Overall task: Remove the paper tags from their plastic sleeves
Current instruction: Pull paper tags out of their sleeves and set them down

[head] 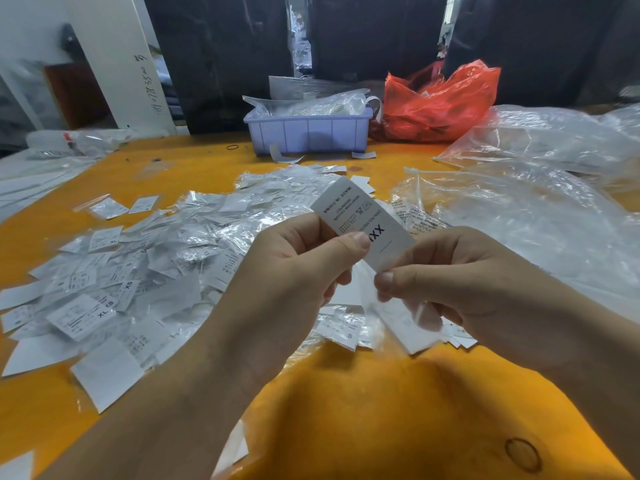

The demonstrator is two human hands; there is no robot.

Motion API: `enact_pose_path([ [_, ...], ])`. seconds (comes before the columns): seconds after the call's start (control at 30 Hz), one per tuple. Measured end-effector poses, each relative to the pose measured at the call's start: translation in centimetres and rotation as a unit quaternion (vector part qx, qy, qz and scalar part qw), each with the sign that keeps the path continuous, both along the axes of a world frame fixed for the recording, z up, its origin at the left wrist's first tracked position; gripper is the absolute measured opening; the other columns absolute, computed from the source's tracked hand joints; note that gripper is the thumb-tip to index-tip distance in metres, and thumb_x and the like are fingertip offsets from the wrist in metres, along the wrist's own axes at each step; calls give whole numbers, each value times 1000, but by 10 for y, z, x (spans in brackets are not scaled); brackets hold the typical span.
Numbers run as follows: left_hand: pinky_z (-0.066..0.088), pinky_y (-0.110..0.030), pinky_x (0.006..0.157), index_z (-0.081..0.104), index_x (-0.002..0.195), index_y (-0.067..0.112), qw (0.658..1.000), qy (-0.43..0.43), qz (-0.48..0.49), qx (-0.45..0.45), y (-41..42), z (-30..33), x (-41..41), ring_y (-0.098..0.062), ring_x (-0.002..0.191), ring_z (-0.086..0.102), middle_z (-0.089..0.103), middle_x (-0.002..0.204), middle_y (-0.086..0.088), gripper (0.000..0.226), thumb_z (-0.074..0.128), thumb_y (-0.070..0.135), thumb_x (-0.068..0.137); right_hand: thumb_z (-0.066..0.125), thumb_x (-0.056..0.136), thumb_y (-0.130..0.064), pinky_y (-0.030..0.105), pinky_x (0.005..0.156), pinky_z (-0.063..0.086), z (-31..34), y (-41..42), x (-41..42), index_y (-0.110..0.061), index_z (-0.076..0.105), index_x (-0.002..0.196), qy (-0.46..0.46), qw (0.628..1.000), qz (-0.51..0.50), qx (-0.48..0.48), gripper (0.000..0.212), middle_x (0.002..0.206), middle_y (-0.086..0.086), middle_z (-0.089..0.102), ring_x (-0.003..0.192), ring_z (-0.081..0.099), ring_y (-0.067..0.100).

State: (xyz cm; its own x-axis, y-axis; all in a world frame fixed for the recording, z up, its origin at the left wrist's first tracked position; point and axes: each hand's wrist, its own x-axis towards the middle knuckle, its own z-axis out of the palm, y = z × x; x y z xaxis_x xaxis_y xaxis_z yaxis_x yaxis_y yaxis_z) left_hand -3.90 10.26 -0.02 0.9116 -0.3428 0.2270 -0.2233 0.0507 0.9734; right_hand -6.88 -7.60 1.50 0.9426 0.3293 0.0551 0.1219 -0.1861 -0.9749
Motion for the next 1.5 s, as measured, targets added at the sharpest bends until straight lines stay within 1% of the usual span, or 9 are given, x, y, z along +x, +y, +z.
enact_pose_path([
  [0.1, 41, -17, 51, 76, 90, 26, 1000, 11, -21, 9, 0, 1, -1, -5, 52, 44, 55, 59, 5, 18, 64, 32, 78, 68, 69, -24, 25, 49, 40, 1, 1, -1, -11, 76, 69, -5, 1000, -5, -4, 15, 84, 32, 60, 56, 44, 22],
  [0.2, 41, -15, 50, 75, 89, 26, 999, 11, -37, 18, -1, 2, -2, -4, 52, 46, 56, 59, 7, 17, 64, 32, 77, 66, 69, -22, 23, 47, 38, 2, 1, -1, -12, 75, 68, -10, 1000, -1, -5, 13, 82, 35, 54, 56, 43, 21],
  [0.37, 41, -9, 52, 76, 91, 20, 999, -8, -49, 21, -3, 3, -4, 2, 53, 52, 60, 59, 15, 18, 64, 27, 79, 65, 71, -21, 20, 46, 37, 0, 1, -1, -12, 74, 66, -16, 1000, 17, -8, 14, 67, 20, 53, 53, 42, 17],
  [0.5, 40, -17, 49, 75, 87, 26, 1000, 11, -12, -12, 0, 3, 0, -7, 53, 44, 55, 60, 7, 14, 66, 30, 77, 68, 72, -26, 21, 47, 38, -1, -2, 0, -10, 72, 65, -16, 1000, 17, -20, 17, 63, 18, 49, 54, 43, 20],
  [0.7, 39, -19, 48, 76, 86, 29, 999, 21, -3, -44, 1, 5, 1, -7, 53, 44, 54, 60, 7, 13, 66, 29, 78, 69, 73, -28, 21, 48, 39, -1, -3, 2, -12, 72, 66, -20, 999, 26, -28, 18, 57, 13, 48, 52, 44, 18],
  [0.9, 38, -18, 48, 76, 82, 26, 999, 13, -28, -19, 0, 4, -1, -8, 52, 42, 52, 58, 6, 11, 66, 27, 78, 70, 73, -27, 22, 47, 38, -2, -2, 2, -11, 72, 66, -21, 999, 26, -21, 18, 58, 13, 49, 51, 44, 17],
  [1.03, 40, -17, 50, 76, 87, 28, 999, 13, -33, 3, 0, 4, -2, -6, 52, 43, 55, 58, 7, 14, 66, 30, 77, 69, 72, -26, 20, 47, 39, -3, -2, 2, -8, 73, 68, -18, 1000, 19, -15, 18, 56, 5, 55, 51, 45, 15],
  [1.13, 40, -18, 51, 76, 91, 31, 999, 9, -31, 13, 0, 4, -2, -6, 54, 43, 57, 62, 6, 17, 67, 31, 77, 69, 71, -26, 21, 47, 40, -2, -2, 1, -10, 74, 67, -14, 1000, 11, -10, 17, 62, 10, 55, 53, 44, 18],
  [1.5, 45, -11, 52, 74, 97, 23, 998, -32, -21, 41, 3, 5, 1, 2, 55, 56, 64, 64, 18, 21, 65, 29, 78, 67, 72, -25, 15, 44, 39, 3, -5, 0, -16, 74, 62, -21, 1000, 11, 7, 15, 53, 0, 57, 46, 45, 10],
])
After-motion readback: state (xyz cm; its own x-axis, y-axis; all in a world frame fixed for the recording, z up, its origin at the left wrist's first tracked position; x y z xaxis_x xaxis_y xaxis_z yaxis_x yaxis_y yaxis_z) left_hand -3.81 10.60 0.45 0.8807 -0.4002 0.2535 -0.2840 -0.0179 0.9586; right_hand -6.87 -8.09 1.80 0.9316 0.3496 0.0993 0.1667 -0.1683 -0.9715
